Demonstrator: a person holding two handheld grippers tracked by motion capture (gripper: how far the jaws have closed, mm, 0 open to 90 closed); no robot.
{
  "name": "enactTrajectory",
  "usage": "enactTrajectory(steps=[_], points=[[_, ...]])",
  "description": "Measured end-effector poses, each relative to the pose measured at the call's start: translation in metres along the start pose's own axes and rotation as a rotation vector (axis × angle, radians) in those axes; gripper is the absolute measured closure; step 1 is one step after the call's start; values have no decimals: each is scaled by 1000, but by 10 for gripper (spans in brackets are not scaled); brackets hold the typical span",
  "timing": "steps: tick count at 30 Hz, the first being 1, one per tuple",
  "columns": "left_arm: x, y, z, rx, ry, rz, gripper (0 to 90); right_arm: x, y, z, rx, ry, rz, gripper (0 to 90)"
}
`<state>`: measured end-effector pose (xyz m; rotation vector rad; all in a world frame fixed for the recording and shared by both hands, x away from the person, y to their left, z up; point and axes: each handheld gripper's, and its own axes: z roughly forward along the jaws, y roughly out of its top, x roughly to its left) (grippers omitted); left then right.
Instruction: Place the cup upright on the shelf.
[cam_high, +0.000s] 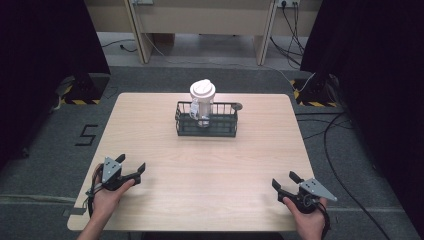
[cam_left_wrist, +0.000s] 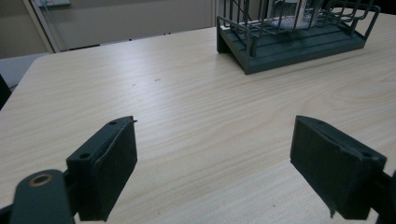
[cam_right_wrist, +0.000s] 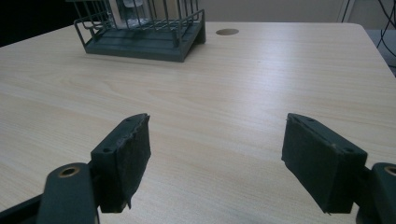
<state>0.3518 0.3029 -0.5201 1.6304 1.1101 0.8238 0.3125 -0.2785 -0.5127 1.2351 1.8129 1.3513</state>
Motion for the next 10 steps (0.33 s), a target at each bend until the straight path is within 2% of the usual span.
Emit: enactTrajectory(steps=[10], points=[[-6, -1, -3, -20, -8, -15, 142, 0, 0, 1, 8, 5, -2, 240]])
